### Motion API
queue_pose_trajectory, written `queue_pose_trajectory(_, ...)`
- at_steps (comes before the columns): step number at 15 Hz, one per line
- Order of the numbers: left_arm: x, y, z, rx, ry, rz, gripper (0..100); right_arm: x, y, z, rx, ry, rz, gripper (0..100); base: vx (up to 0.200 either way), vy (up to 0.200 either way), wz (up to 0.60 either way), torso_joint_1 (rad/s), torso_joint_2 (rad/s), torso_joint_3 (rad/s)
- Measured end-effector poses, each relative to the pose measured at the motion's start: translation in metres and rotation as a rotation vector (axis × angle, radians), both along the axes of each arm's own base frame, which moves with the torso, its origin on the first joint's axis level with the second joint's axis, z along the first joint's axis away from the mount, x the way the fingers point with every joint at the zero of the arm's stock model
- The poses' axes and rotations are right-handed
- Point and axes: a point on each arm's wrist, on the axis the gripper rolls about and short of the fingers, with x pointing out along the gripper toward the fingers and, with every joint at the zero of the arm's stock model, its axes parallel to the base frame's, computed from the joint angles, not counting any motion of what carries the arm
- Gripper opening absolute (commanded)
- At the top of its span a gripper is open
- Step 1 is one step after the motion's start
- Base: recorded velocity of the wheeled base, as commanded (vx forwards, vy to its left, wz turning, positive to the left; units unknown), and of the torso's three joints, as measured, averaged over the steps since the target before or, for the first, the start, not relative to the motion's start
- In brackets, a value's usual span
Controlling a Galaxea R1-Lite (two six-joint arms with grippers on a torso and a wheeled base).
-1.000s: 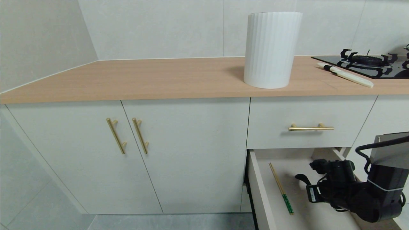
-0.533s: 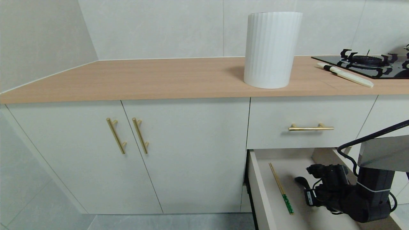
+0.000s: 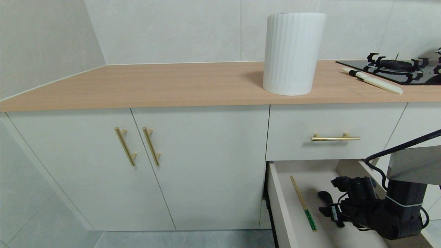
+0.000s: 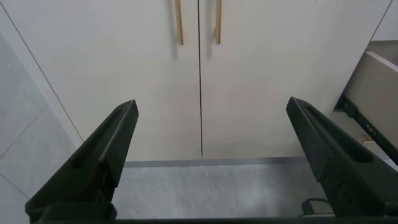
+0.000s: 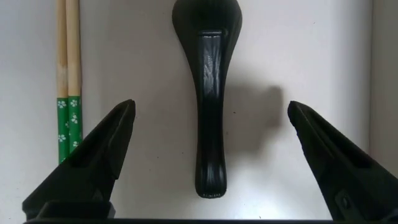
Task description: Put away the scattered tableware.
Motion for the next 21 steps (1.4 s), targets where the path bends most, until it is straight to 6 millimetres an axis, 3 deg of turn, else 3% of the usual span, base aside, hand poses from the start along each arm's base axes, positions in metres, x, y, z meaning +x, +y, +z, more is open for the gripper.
queue_pose_trajectory(3, 0.0, 0.0, 0.0, 0.0, 0.0, -0.001, 100, -0.006, -0.001, 0.015, 0.003, -0.024, 0.0, 100, 0.0, 0.0, 0.0, 0.0, 0.0, 0.0)
queue_pose_trajectory(7, 0.0, 0.0, 0.0, 0.0, 0.0, 0.0, 100, -0.028, -0.002, 0.071, 0.011, -0.091, 0.005, 100, 0.0, 0.0, 0.0, 0.0, 0.0, 0.0)
queue_pose_trajectory(12, 0.0, 0.0, 0.0, 0.0, 0.0, 0.0, 100, -0.086, 0.001, 0.144, 0.027, -0.056, 0.057, 100, 0.0, 0.0, 0.0, 0.0, 0.0, 0.0)
queue_pose_trajectory(16, 0.0, 0.0, 0.0, 0.001, 0.0, 0.0, 100, -0.136, 0.003, 0.18, 0.069, 0.035, 0.142, 100, 0.0, 0.0, 0.0, 0.0, 0.0, 0.0)
queue_pose_trajectory(18, 0.0, 0.0, 0.0, 0.002, 0.0, -0.001, 100, -0.148, 0.007, 0.198, 0.083, -0.028, 0.185, 100, 0.0, 0.0, 0.0, 0.0, 0.0, 0.0)
queue_pose_trajectory(21, 0.0, 0.0, 0.0, 0.002, 0.0, -0.001, 100, -0.159, 0.01, 0.206, 0.085, -0.047, 0.219, 100, -0.133, 0.0, 0.0, 0.002, 0.0, 0.003)
